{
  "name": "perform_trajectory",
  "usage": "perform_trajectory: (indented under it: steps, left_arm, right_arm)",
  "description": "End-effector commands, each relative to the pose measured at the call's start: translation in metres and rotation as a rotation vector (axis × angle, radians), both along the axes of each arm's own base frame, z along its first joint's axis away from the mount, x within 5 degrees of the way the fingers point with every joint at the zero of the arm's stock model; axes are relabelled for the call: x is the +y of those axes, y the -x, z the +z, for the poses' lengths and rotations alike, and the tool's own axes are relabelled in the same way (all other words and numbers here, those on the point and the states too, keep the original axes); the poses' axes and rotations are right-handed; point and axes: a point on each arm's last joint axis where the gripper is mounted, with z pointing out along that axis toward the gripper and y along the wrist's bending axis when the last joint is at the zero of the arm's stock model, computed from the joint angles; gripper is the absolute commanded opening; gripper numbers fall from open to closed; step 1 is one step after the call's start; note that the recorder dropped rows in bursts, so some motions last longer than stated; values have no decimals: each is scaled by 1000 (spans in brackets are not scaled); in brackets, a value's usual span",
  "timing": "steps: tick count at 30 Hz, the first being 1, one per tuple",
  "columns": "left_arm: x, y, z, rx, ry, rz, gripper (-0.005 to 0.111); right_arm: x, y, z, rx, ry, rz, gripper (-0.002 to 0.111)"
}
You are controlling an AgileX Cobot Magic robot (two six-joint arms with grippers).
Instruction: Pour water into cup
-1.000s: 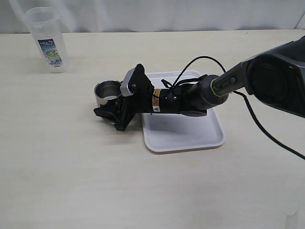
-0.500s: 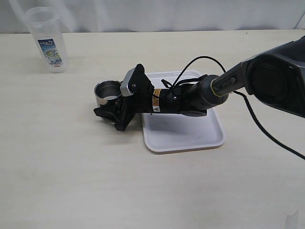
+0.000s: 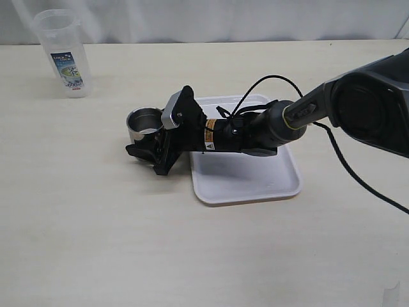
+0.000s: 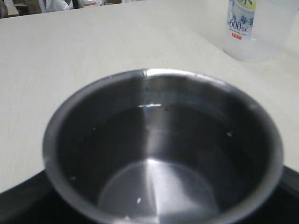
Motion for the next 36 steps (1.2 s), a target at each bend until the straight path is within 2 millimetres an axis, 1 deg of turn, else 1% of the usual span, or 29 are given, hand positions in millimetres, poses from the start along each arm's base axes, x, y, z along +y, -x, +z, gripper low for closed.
perform_trajectory:
  steps: [1,5,13,18,21,26,29,32,36]
  left_arm:
    - [0,2,-18,-57,-7,-5,105]
    - [0,3,-36,-60,-7,-4,105]
    - [0,-1,-69,-46,-3,-1,105]
    - [0,-8,-90,-57,-1,3,105]
    - [0,-12,-103,-40,-1,4,105]
    - [0,-15,-117,-12,-1,5,105]
    - [0,-18,-131,11,-2,6,105]
    - [0,-18,-132,-19,1,7,105]
    - [1,-18,-134,8,9,27,105]
  right_arm:
    - [0,0,-2,5,16,3,4]
    - [0,0,-2,5,16,3,4]
    - [0,0,-2,5,16,3,4]
    - [0,0,-2,5,16,3,4]
    - [0,0,-2,5,16,3,4]
    - [0,0,-2,5,16,3,4]
    - [0,0,-2,5,16,3,4]
    - [0,0,-2,5,16,3,4]
    - [0,0,-2,5,16,3,4]
